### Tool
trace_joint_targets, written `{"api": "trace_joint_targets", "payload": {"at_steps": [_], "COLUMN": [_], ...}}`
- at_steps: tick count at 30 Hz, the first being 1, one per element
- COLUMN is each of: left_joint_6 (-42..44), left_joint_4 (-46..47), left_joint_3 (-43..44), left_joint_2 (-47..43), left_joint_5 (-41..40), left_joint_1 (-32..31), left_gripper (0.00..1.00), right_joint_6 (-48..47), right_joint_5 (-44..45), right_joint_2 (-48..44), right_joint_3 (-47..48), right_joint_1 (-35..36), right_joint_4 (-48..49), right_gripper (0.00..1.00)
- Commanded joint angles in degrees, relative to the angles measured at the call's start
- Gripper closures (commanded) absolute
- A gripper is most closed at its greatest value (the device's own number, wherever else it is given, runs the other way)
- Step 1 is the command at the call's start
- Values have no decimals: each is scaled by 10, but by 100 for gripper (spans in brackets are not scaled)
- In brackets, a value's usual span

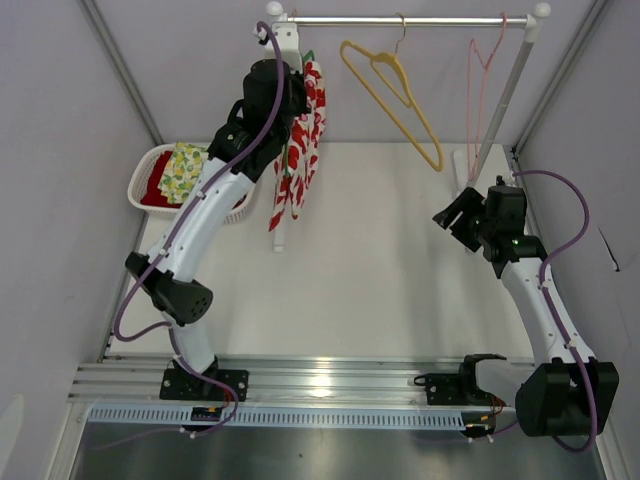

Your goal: Place the skirt on the hanger

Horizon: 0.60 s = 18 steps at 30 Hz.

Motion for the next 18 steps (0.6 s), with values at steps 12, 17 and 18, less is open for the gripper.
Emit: {"api": "trace_joint_targets", "payload": {"at_steps": [12,17,18], "left_joint_6": [-29,-27,-27], "left_joint_4": [60,57,56], "left_joint_3": [-38,-58,-59], "left_joint_2": [-17,-48,-52], "left_joint_5": [55,70,75], "left_joint_1": [17,17,17], "left_gripper": [88,59,56], "right_joint_6": [-8,-14,-14], "right_joint_5": [-17,-19,-20], "right_joint_2": [-11,-10,-8], "right_joint_3": [-16,-19,-20], "right_joint_1": [1,1,1], "right_joint_4": [34,38,39], "right_gripper": [33,32,32]}}
